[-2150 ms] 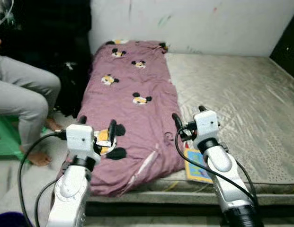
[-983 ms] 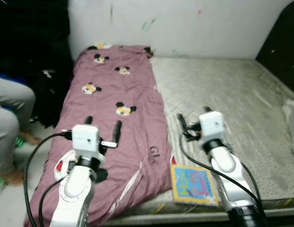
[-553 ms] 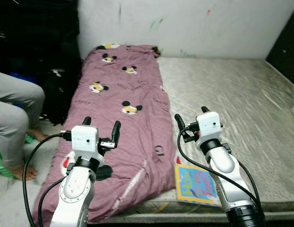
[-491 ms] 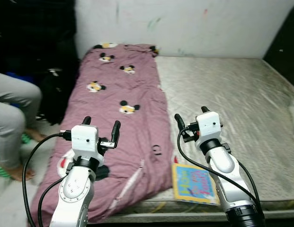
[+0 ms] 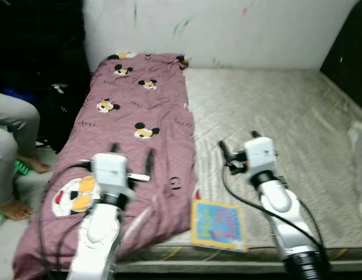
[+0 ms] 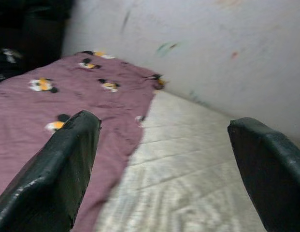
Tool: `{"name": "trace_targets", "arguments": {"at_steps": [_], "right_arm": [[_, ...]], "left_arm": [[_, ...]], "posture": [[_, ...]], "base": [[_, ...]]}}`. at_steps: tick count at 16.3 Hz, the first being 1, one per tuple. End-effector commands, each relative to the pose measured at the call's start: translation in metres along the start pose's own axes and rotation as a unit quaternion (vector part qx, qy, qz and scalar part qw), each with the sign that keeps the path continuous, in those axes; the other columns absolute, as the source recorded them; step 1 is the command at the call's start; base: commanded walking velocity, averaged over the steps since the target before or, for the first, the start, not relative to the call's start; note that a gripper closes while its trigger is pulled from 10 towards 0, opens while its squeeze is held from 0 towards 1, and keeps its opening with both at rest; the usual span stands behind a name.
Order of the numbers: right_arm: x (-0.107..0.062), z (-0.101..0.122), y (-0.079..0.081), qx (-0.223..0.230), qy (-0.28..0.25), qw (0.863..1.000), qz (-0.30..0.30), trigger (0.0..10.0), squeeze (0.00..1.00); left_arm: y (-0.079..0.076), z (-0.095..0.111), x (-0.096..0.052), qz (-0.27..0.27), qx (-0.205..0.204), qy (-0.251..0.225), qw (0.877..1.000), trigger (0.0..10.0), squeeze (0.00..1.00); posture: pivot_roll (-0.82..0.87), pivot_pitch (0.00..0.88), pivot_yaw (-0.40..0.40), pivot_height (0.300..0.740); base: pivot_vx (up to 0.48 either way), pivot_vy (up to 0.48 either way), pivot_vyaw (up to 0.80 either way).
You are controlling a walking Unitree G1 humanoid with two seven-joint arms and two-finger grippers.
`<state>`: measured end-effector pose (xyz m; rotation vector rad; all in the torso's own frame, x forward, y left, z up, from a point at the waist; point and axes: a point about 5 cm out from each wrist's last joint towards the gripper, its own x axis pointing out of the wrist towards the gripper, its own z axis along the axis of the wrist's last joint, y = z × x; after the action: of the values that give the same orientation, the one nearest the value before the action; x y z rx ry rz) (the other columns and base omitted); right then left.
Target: Clean up the room
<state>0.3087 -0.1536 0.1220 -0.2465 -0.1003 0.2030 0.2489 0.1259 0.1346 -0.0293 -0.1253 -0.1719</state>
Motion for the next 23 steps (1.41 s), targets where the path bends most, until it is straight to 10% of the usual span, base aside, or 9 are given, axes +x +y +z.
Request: {"name": "trace_targets", "arguments": {"at_steps": [1,23], "right_arm": [[0.0032,0.0042,0.0027,0.002,-0.010,1.000,0.005,10.0,0.00],[0.0031,0.0025,0.0059,-0.003,-0.011,1.000,0.008,10.0,0.00]], "left_arm": [[0.0055,0.0016,0.0007,0.007,0.009,-0.003,1.000,10.0,0.00],[0.0015,0.0053,-0.0002,-0.026,-0.004,-0.020,0.999,10.0,0.00]], "posture": [[-0.05,0.000,-0.045,0.740],[-0.04,0.000,-0.042,0.740]], "base": [[0.000,-0.334,0.00],[0.090,-0.167,0.08]]}}
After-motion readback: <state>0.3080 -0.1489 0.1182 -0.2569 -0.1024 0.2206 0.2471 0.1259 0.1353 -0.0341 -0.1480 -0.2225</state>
